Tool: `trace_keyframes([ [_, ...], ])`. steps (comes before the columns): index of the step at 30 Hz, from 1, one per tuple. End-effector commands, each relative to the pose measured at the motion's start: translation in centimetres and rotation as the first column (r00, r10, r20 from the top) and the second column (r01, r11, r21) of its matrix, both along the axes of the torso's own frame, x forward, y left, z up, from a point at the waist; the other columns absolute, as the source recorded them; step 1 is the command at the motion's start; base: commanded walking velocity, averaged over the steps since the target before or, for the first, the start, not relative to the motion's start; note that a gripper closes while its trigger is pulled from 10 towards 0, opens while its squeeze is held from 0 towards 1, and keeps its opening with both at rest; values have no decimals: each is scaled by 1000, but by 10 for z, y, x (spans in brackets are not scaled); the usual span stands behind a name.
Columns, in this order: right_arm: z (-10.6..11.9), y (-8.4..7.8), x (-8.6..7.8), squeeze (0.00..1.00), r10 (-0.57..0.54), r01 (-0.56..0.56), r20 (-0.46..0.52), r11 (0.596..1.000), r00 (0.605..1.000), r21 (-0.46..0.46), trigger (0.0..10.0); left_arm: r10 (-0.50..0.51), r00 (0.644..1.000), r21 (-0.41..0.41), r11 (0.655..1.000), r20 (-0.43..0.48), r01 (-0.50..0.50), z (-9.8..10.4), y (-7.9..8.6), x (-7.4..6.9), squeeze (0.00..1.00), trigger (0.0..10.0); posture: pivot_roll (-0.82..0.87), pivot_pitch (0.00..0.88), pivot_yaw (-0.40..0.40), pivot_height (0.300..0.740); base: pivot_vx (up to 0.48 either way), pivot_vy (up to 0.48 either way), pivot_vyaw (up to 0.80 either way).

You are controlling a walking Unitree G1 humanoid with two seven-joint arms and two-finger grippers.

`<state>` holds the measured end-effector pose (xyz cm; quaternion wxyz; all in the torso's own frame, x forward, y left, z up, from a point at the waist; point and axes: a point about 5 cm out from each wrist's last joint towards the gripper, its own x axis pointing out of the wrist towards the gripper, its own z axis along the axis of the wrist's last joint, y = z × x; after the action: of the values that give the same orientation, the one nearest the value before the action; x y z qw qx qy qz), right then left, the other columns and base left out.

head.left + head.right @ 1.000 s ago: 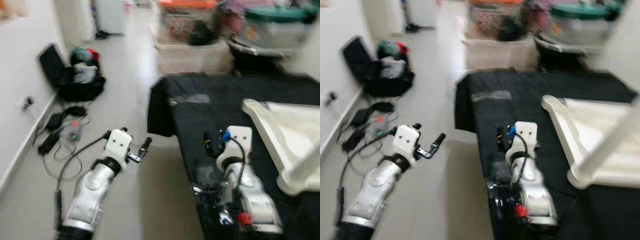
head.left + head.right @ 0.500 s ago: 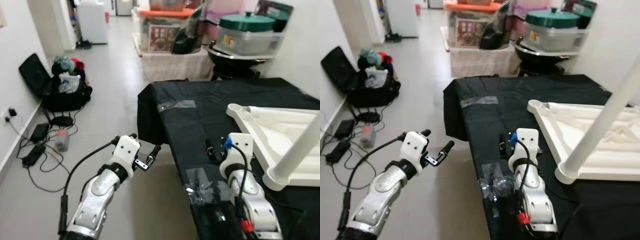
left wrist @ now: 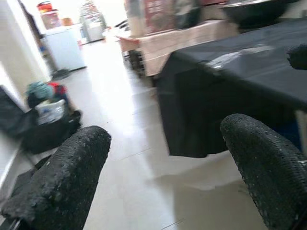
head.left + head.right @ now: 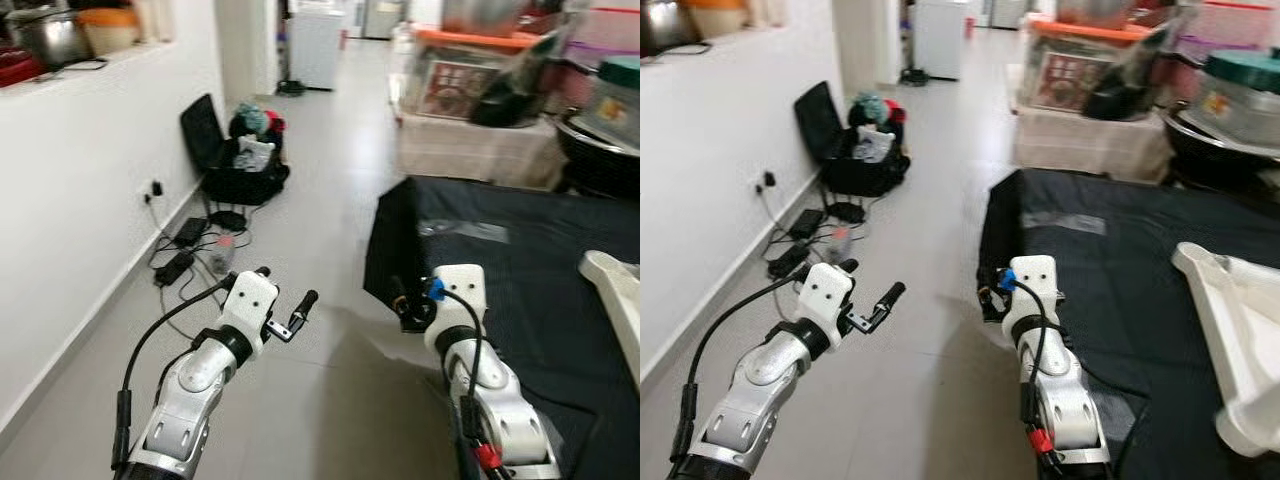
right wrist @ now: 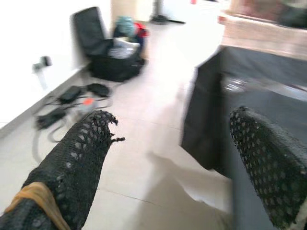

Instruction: Building children table

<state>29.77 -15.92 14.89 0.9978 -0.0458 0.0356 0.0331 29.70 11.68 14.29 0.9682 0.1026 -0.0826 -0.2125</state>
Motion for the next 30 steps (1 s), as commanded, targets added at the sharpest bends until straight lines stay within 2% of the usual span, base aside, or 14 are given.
trace_keyframes([
  [1,5,2,-3,0,37,-37,32,999,999,5,10000,-1,1000,4,1000,-3,1,-2,-1,-1,0,10000,10,0,-82,740,0,0,800],
  [8,6,8,-4,0,78,-78,41,997,996,17,10000,6,1000,7,1000,-2,-6,-2,-1,-1,0,10000,9,0,-83,740,0,0,800],
  [21,8,8,-3,0,95,-96,45,995,995,27,10000,25,1000,10,1000,5,-25,-2,1,0,0,10000,11,0,-91,740,0,0,800],
  [25,8,3,-1,0,42,-44,49,998,998,37,10000,28,1000,9,1000,3,-28,-2,1,0,0,10000,15,0,-93,740,0,0,800],
  [30,6,-4,1,0,-17,14,42,997,999,71,10000,23,1000,9,1000,1,-23,-3,1,-1,0,10000,11,0,-90,740,0,0,0],
])
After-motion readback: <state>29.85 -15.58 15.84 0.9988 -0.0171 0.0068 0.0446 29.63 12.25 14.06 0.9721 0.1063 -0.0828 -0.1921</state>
